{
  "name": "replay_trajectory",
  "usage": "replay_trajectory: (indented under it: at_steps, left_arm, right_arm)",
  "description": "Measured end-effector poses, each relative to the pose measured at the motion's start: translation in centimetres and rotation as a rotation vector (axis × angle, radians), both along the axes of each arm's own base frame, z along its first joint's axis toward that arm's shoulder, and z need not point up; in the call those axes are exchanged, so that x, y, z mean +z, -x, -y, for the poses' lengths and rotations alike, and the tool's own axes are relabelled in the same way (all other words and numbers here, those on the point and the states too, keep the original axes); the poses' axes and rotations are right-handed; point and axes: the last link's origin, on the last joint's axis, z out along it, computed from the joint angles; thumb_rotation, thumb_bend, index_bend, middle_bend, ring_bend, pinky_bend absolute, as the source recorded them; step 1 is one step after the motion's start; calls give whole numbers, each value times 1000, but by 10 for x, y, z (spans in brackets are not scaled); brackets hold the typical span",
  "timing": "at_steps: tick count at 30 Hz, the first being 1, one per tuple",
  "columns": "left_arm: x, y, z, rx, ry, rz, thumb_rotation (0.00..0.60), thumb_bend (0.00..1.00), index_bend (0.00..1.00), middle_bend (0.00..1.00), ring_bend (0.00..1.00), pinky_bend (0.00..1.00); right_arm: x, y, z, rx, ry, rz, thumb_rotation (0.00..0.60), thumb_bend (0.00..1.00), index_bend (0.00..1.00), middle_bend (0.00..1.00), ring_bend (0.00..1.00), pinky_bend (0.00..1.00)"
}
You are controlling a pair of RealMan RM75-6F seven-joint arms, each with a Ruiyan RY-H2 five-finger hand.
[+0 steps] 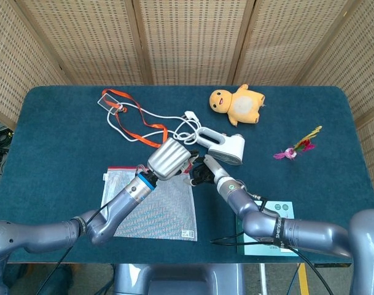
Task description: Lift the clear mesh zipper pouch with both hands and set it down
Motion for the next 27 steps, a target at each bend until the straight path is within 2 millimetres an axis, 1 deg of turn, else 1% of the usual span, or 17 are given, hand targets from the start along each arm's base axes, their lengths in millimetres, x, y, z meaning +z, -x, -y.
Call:
replay_trajectory:
  at_steps: [4,7,18,27]
  left_arm:
    - [0,1,0,5,2,2,600,885,833,1000,904,973]
    - [0,3,-1,13,3,0,600,886,833,1000,904,973]
    - [0,15,-8,54,6,3,600,885,833,1000,904,973]
    - [6,32,-16,99,-2,4,600,885,833,1000,904,973]
  right_arm:
    - [0,0,-1,-1,-6,8,600,558,611,881,915,1000]
    - [1,0,-1,7,-5,12,600,598,633,892,921,1000]
    - [8,2,-1,17,35,29,600,612,673,916,943,1000]
    - [16,0,-2,13,41,72,600,631,685,923,947,1000]
